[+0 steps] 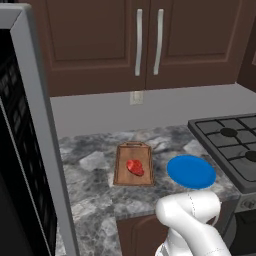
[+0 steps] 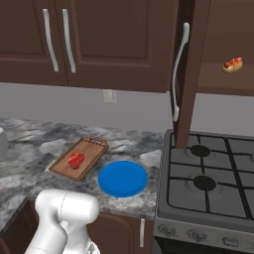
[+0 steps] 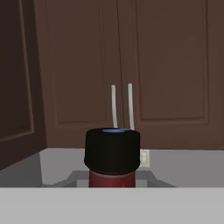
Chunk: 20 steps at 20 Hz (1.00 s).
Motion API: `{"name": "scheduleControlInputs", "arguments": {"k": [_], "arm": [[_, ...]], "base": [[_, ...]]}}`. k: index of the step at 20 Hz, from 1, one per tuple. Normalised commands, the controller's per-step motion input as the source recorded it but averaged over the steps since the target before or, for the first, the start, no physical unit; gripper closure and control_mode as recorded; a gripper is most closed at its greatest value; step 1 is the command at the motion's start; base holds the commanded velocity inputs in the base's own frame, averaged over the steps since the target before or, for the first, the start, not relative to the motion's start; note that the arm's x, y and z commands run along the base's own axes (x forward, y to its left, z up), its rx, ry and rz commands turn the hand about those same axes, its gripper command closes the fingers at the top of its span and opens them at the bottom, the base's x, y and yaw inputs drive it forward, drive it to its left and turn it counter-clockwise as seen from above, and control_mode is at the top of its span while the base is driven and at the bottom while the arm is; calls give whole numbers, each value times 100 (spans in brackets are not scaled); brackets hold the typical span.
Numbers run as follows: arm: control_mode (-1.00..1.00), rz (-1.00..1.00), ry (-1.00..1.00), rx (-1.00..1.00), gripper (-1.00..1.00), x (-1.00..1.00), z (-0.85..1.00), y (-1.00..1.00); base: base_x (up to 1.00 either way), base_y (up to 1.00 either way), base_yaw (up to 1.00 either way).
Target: Pick the steak from the plate and place it on the cutting board. Then pick the condiment bottle from the cabinet and place it next to the cutting board.
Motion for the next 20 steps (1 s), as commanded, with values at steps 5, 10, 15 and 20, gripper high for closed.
{"name": "scheduleControlInputs", "arguments": {"k": [5, 10, 15, 20], "arm": [[-100, 0, 0, 0, 100, 0, -6, 0], [-100, 0, 0, 0, 100, 0, -19, 0], [-100, 0, 0, 0, 100, 3, -24, 0], [-100, 1, 0, 0, 100, 12, -9, 0]], "base": [[0, 0, 0], [0, 0, 0], [0, 0, 0], [0, 0, 0]]}}
